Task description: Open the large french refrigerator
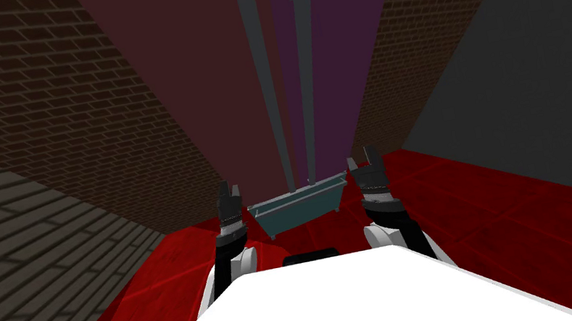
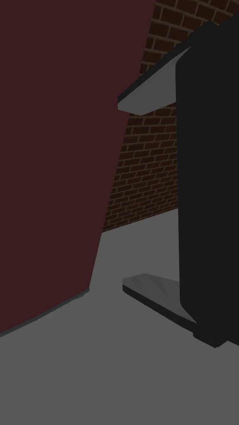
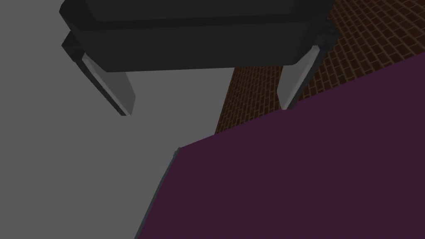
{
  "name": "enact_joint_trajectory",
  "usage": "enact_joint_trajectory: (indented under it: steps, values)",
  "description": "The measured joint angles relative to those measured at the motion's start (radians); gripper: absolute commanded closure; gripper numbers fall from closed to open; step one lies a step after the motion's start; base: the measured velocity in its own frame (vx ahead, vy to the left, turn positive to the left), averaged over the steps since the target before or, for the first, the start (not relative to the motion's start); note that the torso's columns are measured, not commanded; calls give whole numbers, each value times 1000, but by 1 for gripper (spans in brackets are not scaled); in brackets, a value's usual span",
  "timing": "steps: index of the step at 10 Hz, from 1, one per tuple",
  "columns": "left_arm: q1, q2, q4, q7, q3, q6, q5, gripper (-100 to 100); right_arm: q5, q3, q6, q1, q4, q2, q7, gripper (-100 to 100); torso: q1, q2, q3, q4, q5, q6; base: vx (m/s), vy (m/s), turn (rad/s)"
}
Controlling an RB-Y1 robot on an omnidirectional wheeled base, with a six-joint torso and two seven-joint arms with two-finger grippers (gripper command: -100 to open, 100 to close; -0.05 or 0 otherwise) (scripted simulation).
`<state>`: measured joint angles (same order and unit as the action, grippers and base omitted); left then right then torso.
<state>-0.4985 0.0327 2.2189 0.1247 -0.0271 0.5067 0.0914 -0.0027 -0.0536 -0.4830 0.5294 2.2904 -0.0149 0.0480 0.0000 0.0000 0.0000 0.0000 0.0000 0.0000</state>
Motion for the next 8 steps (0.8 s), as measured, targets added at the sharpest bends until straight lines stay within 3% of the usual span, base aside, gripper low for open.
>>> enact_joint_trajectory:
  steps: [2,8]
  values:
    - [0,0,0,0,0,0,0,0,0,0,0,0,0,0,0,0,0,104,-209,105,0,0,0,0,0]
    - [0,0,0,0,0,0,0,0,0,0,0,0,0,0,0,0,0,544,-1087,544,0,0,0,0,0]
